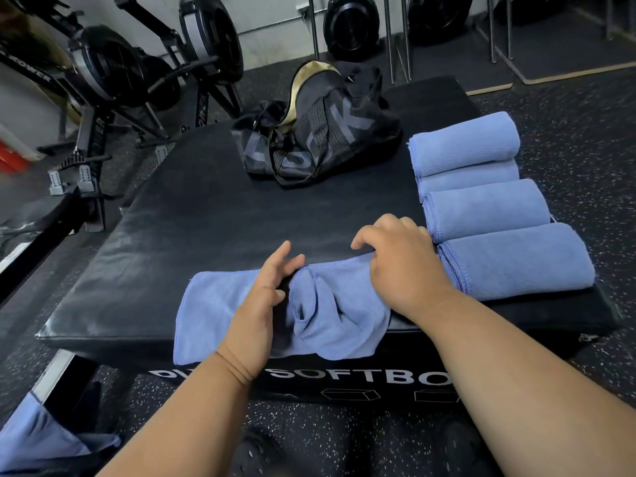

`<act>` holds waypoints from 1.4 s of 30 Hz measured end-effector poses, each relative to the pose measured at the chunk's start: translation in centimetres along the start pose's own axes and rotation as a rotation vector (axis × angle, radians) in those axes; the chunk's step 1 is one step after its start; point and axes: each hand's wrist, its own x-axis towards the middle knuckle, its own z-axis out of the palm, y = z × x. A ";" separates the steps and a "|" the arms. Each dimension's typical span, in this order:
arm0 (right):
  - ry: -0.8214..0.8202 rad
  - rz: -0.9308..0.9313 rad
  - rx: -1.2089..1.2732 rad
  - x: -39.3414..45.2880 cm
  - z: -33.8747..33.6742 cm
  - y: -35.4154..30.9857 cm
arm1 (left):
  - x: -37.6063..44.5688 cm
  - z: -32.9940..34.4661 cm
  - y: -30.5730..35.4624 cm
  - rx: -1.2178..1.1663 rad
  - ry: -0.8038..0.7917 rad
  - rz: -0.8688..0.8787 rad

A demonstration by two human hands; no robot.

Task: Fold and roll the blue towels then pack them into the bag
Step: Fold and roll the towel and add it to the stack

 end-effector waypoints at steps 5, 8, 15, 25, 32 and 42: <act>-0.142 -0.145 0.266 -1.6 -3.0 -2.9 | -0.1 -0.2 -0.1 -0.064 0.013 -0.035; -0.331 -0.170 0.341 -3.8 -4.3 -4.1 | 0.0 0.2 0.1 -0.066 0.039 -0.049; -0.290 -0.201 -0.083 -7.0 -2.2 -5.5 | -0.5 1.0 1.2 -0.086 0.047 -0.076; -0.127 -0.233 0.006 -6.6 -0.4 -7.4 | -1.1 0.9 1.7 -0.105 0.041 -0.041; 0.042 0.272 0.227 -2.9 -4.2 -3.1 | -0.7 1.0 0.8 -0.055 0.091 -0.034; -0.175 0.297 0.257 -3.0 -3.6 -2.4 | 0.1 1.5 -0.6 0.517 -0.004 0.082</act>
